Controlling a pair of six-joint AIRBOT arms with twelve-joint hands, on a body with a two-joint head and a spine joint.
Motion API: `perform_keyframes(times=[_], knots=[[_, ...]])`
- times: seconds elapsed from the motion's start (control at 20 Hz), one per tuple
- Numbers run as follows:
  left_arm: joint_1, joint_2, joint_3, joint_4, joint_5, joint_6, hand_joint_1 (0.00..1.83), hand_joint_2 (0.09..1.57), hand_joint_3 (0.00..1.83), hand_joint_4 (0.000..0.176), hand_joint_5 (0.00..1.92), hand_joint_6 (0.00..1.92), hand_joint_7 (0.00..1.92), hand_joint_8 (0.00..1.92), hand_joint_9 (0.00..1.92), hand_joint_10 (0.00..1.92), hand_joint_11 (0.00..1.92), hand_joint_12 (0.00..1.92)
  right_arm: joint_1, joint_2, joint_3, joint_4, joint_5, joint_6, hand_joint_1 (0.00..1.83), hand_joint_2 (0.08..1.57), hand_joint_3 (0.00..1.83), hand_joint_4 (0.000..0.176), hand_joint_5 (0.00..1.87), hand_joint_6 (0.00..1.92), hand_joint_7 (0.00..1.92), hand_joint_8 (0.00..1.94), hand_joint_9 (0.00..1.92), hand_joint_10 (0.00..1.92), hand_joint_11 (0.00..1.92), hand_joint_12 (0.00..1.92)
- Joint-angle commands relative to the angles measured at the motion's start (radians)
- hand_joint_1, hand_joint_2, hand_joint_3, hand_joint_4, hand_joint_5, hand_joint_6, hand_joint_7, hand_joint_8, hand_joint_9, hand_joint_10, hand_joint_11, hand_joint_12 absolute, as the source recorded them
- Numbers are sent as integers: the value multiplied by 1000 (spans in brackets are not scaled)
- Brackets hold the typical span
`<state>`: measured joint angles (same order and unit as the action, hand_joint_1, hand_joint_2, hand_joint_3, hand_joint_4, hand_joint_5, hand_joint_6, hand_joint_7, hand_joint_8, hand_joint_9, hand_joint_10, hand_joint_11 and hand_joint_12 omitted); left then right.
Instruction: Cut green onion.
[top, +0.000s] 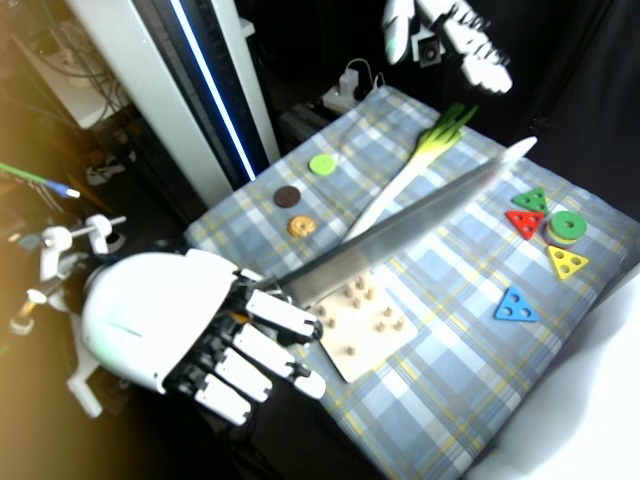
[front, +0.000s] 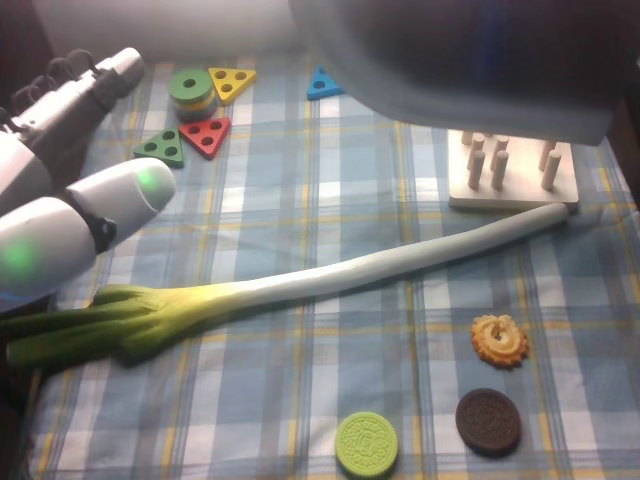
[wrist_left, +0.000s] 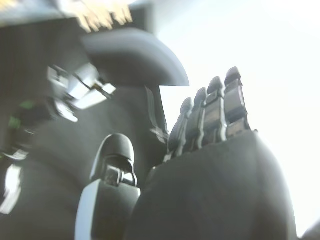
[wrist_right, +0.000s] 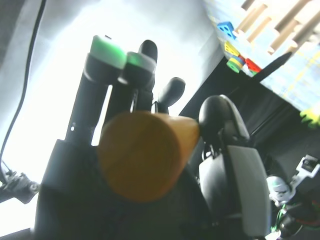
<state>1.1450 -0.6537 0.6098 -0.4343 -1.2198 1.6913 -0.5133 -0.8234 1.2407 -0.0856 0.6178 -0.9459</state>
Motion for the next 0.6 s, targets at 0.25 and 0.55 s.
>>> perform_keyframes(times=[0.25, 0.55], knots=[[36, 5, 2, 9, -162, -38, 0, 1314, 7, 0, 0, 0, 0, 0, 0, 0, 0, 0, 64, 16, 10, -56, 43, 7, 135, 1546, 1, 176, 390, 1921, 761, 1941, 979, 1921, 1075, 1921], [62, 5, 2, -5, -180, -64, 0, 1310, 4, 0, 0, 0, 0, 0, 0, 0, 0, 0, 76, 24, 10, -110, -12, 7, 124, 1544, 24, 117, 325, 1921, 719, 1941, 925, 1921, 954, 1921]])
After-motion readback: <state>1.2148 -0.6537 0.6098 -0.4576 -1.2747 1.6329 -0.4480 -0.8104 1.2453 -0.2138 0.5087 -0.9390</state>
